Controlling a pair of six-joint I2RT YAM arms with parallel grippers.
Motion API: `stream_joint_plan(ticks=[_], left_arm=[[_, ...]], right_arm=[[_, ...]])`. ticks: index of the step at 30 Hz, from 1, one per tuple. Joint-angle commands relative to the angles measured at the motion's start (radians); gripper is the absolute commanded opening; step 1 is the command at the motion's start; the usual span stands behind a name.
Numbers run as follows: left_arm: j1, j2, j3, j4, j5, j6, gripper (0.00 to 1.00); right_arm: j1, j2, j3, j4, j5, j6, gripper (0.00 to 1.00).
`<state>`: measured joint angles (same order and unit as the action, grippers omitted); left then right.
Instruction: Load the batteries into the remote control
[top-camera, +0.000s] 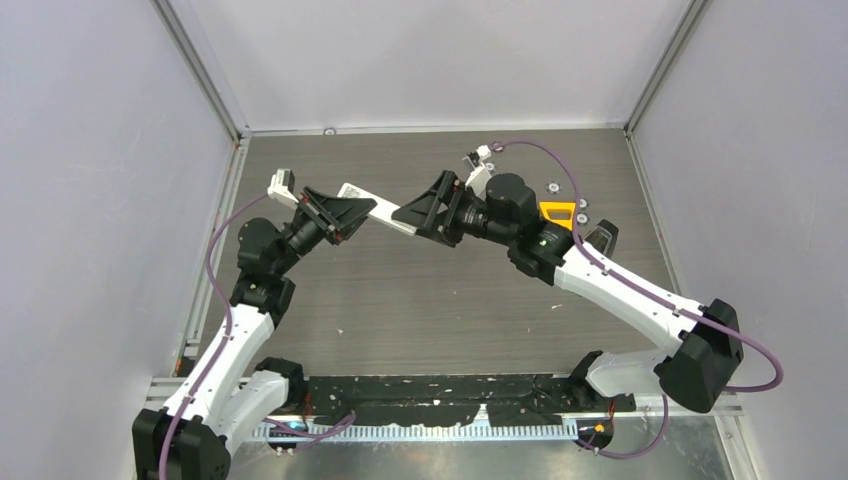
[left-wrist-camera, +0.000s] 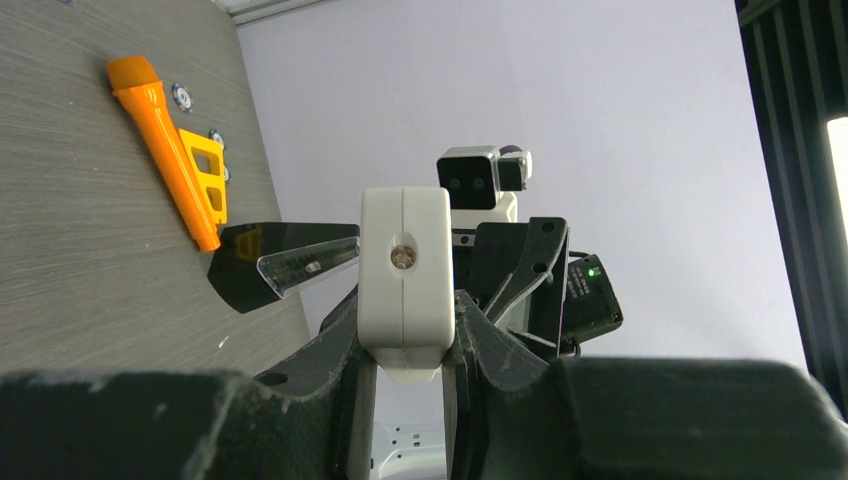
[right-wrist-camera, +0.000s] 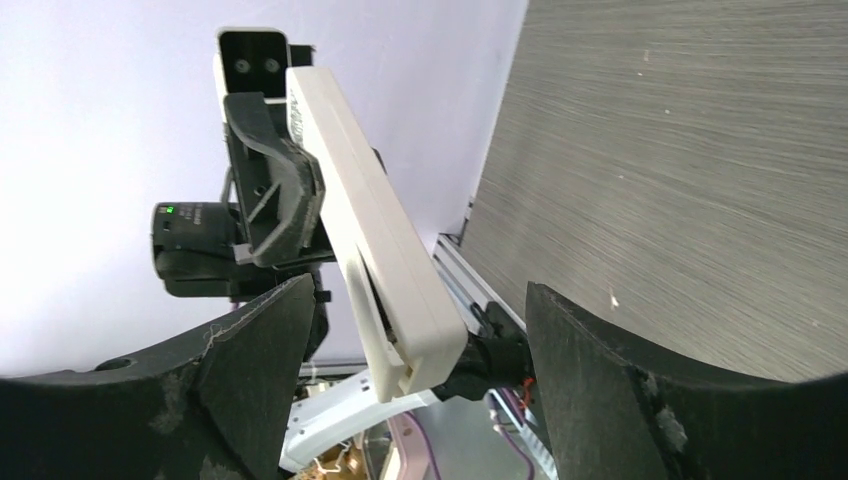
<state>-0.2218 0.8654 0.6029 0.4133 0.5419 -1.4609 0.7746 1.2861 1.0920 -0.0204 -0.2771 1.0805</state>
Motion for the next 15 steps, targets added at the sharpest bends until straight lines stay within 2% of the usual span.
stream_joint_plan(ticks=[1,4,6,7,15], left_arm=[[0.003,-0.019,0.016,0.089,-0.013,-0.018,0.0],[0.004,-0.021,0.011,0.094,-0.017,-0.022,0.0],[0.004,-0.024,0.008,0.093,-0.017,-0.022,0.0],[0.004,-0.025,0.006,0.092,-0.017,-0.024,0.0],[0.004,-0.031,0.004,0.079,-0.029,-0.027,0.0]], right_arm=[[-0.011,-0.021,-0.01,0.167,-0.035,0.078,0.83],[-0.013,-0.009,-0.009,0.186,-0.042,0.099,0.83],[-0.018,-0.001,-0.005,0.185,-0.043,0.106,0.79],[-0.02,0.005,-0.004,0.182,-0.045,0.113,0.73],[-0.024,0.029,-0.003,0.178,-0.062,0.119,0.56]])
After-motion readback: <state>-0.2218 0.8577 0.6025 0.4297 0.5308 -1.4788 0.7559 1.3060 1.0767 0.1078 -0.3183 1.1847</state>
